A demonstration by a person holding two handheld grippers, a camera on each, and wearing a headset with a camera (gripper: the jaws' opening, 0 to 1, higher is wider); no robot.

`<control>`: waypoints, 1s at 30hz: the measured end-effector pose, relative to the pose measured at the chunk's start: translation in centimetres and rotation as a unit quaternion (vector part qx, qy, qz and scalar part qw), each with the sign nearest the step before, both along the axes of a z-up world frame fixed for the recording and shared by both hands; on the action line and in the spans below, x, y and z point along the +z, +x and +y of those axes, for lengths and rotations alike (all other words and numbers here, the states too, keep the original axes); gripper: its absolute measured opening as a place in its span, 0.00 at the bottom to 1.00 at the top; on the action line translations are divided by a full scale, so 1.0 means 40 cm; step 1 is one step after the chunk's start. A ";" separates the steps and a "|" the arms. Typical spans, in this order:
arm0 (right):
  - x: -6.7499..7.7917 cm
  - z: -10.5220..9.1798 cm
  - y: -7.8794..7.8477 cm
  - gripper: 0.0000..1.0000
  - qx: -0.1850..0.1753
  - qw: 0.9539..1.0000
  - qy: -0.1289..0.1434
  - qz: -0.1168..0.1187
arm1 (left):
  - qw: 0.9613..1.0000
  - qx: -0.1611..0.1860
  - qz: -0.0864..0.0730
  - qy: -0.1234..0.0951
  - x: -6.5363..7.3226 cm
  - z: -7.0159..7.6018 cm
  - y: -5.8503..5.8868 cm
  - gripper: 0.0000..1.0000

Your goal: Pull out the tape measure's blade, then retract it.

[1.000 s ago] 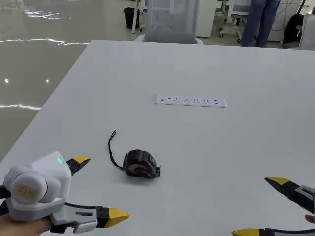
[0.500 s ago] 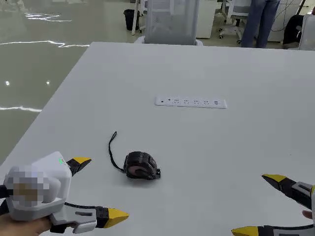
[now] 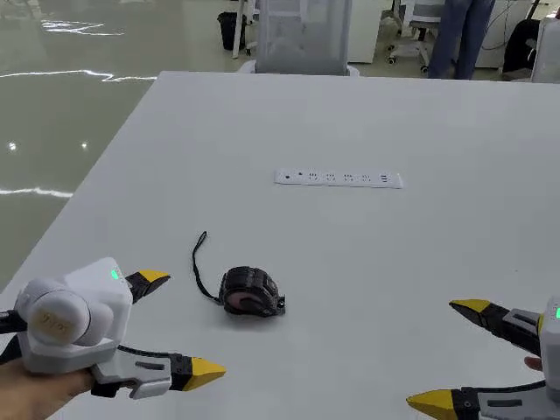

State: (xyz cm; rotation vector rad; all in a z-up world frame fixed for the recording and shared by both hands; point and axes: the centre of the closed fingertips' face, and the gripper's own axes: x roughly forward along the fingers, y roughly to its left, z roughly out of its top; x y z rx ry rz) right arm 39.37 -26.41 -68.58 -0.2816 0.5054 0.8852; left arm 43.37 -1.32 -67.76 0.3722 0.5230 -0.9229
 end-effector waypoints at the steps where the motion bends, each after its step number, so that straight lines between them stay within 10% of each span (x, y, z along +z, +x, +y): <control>1: 0.001 0.003 0.003 0.88 0.004 1.000 -0.001 -0.001 | 1.000 -0.004 -0.001 0.002 0.000 -0.002 0.003 0.84; 30: -0.023 0.055 0.086 0.72 0.059 0.998 -0.010 -0.008 | 0.996 -0.077 -0.003 0.051 -0.054 -0.019 0.091 0.66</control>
